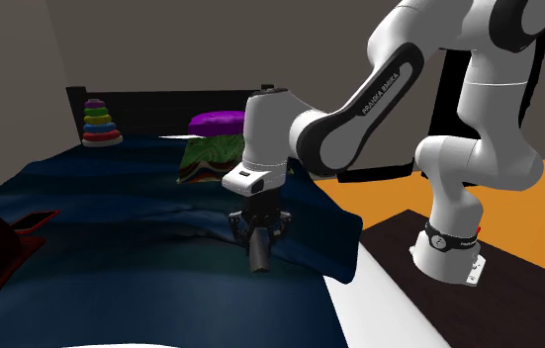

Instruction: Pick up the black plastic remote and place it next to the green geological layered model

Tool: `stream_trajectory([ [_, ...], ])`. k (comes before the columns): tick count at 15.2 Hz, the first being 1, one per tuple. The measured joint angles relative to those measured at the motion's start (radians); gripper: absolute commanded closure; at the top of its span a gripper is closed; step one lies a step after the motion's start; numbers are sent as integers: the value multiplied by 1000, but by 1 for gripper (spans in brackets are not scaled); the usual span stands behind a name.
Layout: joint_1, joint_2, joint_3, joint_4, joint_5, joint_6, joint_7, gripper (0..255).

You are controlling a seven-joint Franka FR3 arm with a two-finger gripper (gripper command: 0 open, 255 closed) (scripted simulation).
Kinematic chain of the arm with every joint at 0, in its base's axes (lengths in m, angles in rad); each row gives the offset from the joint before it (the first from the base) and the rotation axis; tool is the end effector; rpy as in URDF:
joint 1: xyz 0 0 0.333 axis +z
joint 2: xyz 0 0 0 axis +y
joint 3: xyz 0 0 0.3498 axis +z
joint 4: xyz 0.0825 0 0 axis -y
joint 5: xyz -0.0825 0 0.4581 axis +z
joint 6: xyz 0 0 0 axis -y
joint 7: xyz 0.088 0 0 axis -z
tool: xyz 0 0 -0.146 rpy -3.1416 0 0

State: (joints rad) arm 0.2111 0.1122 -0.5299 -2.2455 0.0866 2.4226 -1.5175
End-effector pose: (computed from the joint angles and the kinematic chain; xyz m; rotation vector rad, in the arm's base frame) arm 0.5713 -0.1876 0.2744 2.5902 1.6618 0.0804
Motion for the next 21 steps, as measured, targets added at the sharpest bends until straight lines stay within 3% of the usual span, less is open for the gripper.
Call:
stream_trajectory([
  [21,14,-168,-1,123,-121,-266,88,255],
])
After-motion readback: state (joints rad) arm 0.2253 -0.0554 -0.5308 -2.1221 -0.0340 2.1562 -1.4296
